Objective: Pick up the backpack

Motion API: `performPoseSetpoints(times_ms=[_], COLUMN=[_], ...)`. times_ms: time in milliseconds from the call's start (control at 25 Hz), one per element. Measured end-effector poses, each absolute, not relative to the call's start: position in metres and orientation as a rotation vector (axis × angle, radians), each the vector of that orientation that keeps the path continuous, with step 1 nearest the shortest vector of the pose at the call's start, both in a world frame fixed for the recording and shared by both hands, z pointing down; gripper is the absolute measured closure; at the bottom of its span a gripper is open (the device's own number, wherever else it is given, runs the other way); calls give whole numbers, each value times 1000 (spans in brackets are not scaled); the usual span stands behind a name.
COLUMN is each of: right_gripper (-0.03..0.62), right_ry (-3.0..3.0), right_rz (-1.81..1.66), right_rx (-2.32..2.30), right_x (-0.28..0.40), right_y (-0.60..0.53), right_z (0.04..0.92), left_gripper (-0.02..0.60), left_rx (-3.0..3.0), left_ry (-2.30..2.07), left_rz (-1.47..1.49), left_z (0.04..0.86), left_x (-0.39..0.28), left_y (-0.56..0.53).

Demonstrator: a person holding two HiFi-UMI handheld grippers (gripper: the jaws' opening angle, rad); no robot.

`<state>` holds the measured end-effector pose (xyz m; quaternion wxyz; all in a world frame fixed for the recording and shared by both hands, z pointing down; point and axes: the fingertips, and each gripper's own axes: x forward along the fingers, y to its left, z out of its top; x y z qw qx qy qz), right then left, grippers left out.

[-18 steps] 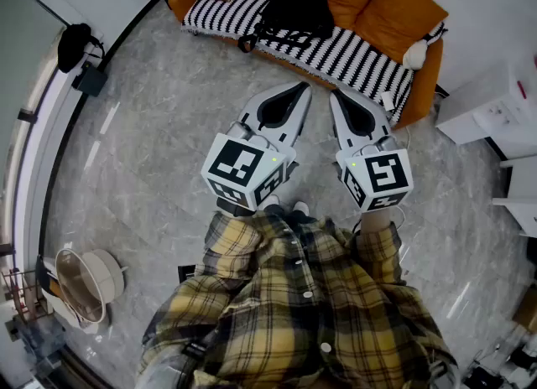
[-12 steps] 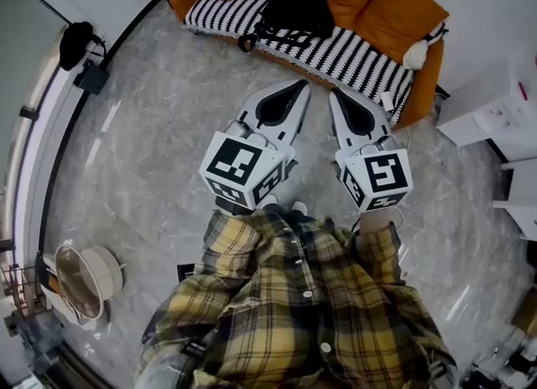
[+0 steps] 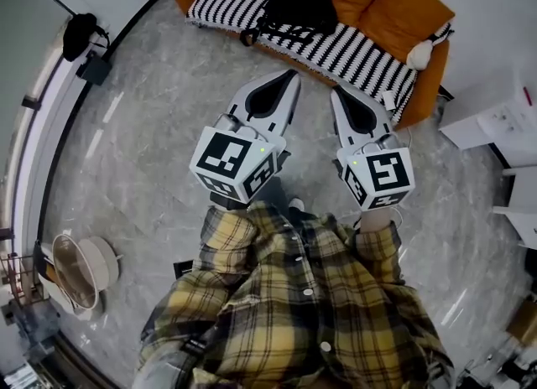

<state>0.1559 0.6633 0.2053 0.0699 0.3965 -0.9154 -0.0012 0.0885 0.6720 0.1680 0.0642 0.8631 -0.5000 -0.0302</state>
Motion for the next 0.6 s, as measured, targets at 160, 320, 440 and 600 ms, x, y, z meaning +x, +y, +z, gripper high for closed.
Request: performPoseSetpoints(times_ms=[160,320,440,600], right_gripper=[579,579,579,579], right_ry=[-2749,-2738,-2732,-2722], right_rz=[18,26,42,34], right_rx=[1185,1194,1198,1207], right_x=[148,131,112,86], right_y=[648,615,578,519], right_z=[213,220,225,224], left_gripper=[565,565,565,565], left_rx=[2593,2609,2622,2632], left_ry=[-1510,-1488,-1465,-1456], left_rz=[-104,-109,-129,-131], left_z=[172,176,176,173], left_x=[78,63,49,25], left_y=[654,618,579,519])
